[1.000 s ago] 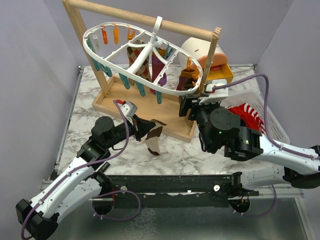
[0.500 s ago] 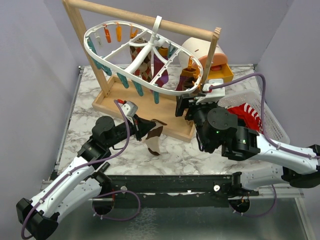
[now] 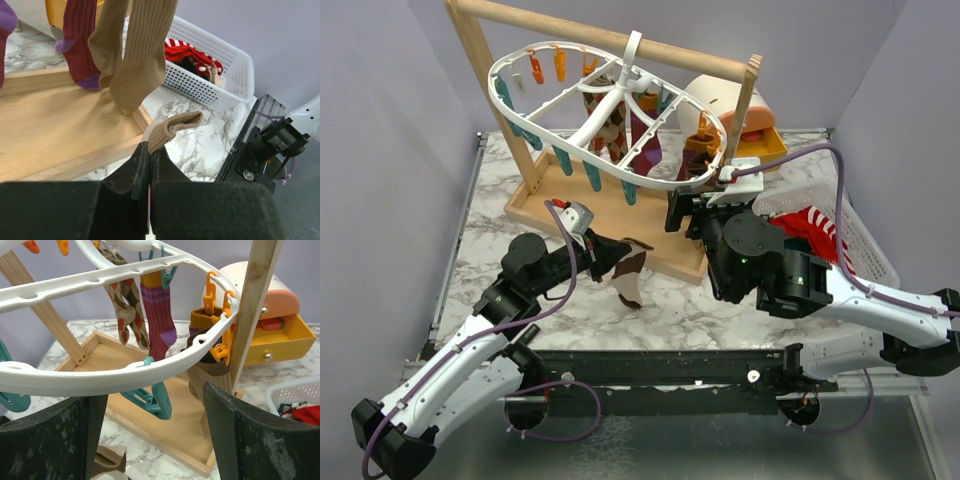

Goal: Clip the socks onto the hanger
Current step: Open the clamp at the hanger.

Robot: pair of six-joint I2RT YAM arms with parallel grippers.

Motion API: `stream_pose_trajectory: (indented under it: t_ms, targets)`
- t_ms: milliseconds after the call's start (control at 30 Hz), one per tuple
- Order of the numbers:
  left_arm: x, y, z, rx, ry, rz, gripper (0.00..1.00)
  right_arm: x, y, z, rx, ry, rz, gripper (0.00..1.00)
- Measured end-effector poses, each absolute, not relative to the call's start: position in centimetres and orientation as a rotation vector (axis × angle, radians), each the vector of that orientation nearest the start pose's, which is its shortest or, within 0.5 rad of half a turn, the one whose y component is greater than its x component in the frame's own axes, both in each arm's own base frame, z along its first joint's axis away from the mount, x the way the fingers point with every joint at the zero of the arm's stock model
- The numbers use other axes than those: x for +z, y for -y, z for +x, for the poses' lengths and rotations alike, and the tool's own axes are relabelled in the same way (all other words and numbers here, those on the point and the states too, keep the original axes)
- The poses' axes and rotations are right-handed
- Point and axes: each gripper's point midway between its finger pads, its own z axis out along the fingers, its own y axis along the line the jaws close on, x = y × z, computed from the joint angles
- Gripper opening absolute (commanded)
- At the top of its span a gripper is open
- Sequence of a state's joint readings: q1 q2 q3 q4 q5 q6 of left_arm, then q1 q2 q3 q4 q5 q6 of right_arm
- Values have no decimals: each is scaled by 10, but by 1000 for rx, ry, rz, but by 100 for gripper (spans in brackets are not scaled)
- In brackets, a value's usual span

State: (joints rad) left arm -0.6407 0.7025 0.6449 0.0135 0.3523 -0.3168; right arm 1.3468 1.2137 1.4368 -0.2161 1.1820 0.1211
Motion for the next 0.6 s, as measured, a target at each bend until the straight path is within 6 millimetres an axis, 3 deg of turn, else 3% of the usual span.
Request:
stream_pose_trajectory:
  t_ms: [267, 600]
  targets:
    - [282, 236, 195, -1011, -1611, 554, 0, 420, -249, 218, 267, -1603, -30, 82]
    - [283, 237, 195, -1016, -1607, 554, 0, 421, -249, 217, 294, -1600, -24, 82]
